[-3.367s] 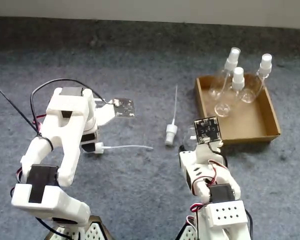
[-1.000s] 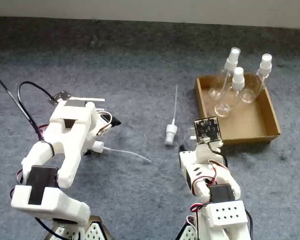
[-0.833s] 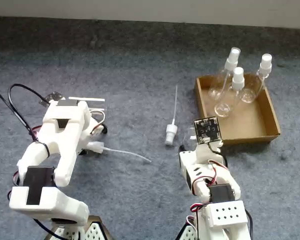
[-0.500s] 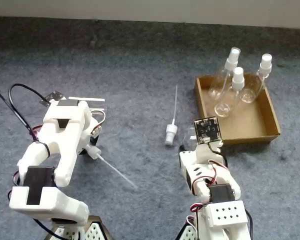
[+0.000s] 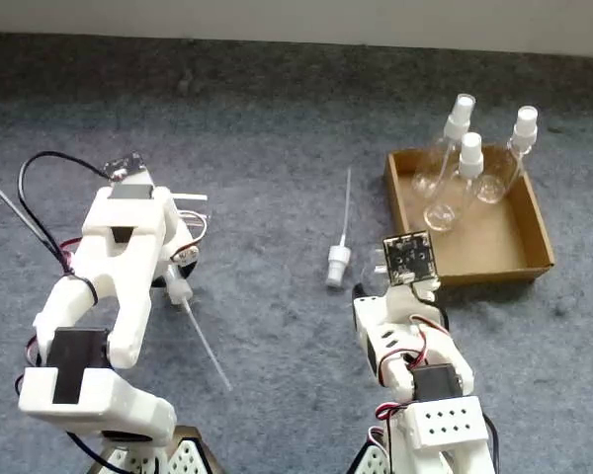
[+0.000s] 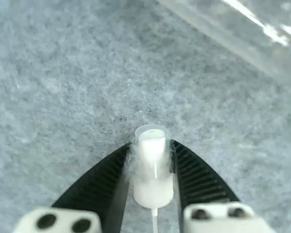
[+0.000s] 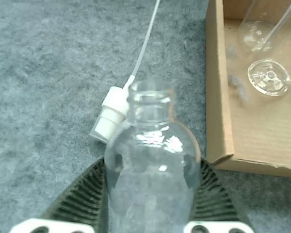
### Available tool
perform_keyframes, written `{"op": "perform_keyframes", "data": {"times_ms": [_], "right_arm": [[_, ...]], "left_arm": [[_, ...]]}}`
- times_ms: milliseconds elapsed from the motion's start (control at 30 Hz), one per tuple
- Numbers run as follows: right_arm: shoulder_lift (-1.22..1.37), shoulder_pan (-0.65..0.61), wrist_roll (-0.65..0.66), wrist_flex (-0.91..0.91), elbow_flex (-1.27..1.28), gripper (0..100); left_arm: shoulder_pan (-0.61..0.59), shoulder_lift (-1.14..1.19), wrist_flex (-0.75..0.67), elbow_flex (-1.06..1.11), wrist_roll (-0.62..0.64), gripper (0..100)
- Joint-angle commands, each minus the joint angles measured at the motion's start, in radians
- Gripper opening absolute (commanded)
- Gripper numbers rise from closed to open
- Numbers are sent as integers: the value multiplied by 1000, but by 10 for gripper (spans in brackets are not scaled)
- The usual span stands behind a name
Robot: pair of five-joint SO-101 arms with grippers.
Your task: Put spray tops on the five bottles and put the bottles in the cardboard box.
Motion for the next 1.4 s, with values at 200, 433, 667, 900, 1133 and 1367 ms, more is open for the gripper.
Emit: {"op": "perform_keyframes", "data": {"times_ms": [200, 433, 667, 900, 1133, 1367], "right_arm": [[-16, -74, 2, -199, 74, 96], [-16, -127, 2, -202, 73, 96], [-15, -412, 0, -453, 84, 94], [-16, -499, 0, -645, 128, 93], [-16, -496, -2, -651, 196, 93], [-16, -496, -2, -644, 222, 92]], "left_arm": [[147, -16, 491, -460, -238, 4], [203, -18, 566, -687, -236, 4], [197, -239, 572, -711, -236, 4], [197, -552, 519, -708, -236, 4], [205, -638, 322, -707, -238, 4], [209, -656, 87, -581, -236, 4]]}}
